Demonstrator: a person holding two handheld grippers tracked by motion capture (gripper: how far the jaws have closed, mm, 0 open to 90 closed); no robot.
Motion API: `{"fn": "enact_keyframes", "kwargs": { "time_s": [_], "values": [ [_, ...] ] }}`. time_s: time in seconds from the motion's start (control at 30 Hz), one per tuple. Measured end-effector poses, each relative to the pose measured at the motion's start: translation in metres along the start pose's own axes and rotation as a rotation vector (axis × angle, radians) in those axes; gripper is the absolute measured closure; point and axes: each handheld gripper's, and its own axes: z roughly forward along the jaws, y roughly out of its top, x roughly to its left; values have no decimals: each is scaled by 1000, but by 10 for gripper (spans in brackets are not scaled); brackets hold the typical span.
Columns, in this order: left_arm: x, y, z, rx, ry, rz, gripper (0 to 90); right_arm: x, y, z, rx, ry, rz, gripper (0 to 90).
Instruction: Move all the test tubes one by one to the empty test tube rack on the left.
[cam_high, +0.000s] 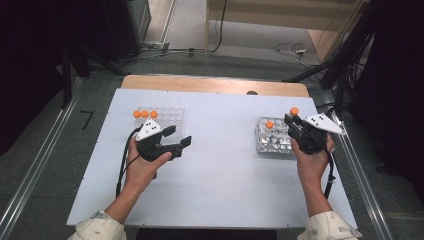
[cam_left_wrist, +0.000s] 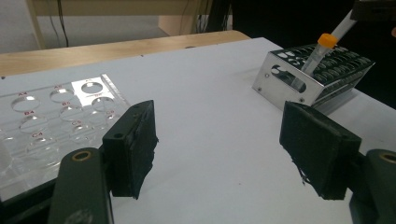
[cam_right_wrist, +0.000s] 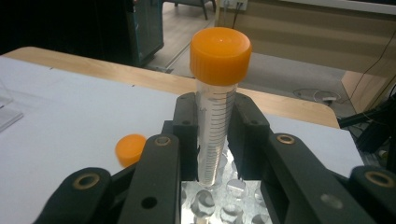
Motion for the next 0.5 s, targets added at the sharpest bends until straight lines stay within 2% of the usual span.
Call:
{"fn": "enact_keyframes", "kwargs": {
  "time_s": [0.2,0.37,0.5],
  "values": [
    [-1,0,0,1,-1,0,287,12,-9,-18,18,69,-7,718],
    [-4,2,0,-9,-9,4,287,32,-12,-26,24,138,-38,717],
    [-7,3,-1,-19,-14,8,287,49,-11,-25,25,198,-52,718]
  ]
}}
